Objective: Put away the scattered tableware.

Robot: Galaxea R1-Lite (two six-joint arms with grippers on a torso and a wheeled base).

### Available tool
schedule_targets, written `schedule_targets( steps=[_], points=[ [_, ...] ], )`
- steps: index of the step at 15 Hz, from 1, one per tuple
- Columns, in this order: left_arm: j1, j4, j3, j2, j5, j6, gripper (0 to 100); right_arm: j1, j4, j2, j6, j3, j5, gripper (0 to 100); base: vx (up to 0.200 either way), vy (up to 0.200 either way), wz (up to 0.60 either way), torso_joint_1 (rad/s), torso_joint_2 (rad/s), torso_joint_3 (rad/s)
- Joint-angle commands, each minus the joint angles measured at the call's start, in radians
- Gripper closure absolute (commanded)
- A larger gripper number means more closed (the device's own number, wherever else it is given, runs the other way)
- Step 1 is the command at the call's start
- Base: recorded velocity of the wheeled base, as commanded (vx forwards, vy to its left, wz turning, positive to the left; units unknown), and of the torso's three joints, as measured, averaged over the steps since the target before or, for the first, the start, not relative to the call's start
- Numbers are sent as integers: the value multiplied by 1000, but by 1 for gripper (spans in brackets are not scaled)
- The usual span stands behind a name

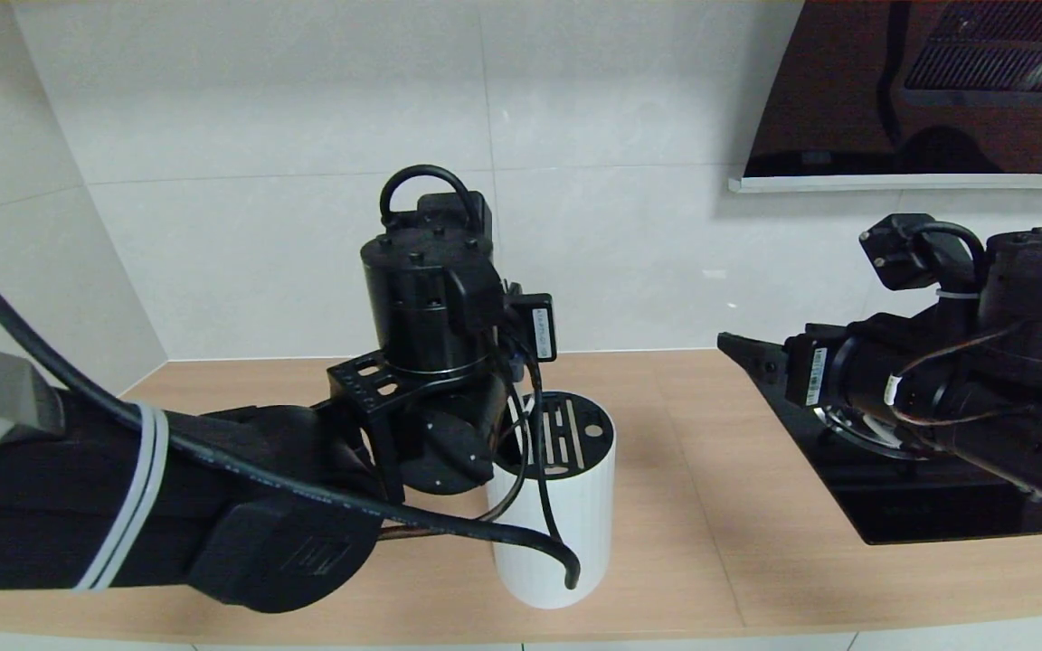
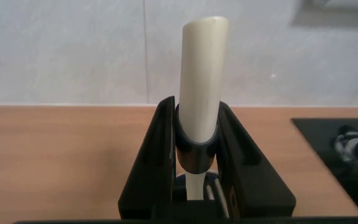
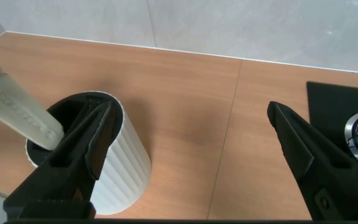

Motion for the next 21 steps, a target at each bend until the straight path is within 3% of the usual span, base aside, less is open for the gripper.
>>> schedule_targets(
  steps=[1,21],
  points=[
    [-14,0,10,20,0,-2,100,0,-2,7,0,2,0,0,0,0,0,0,0,0],
    [-37,1,79,141,-2,-17,100,0,-2,26,0,4,-2,0,0,0,0,0,0,0]
  ],
)
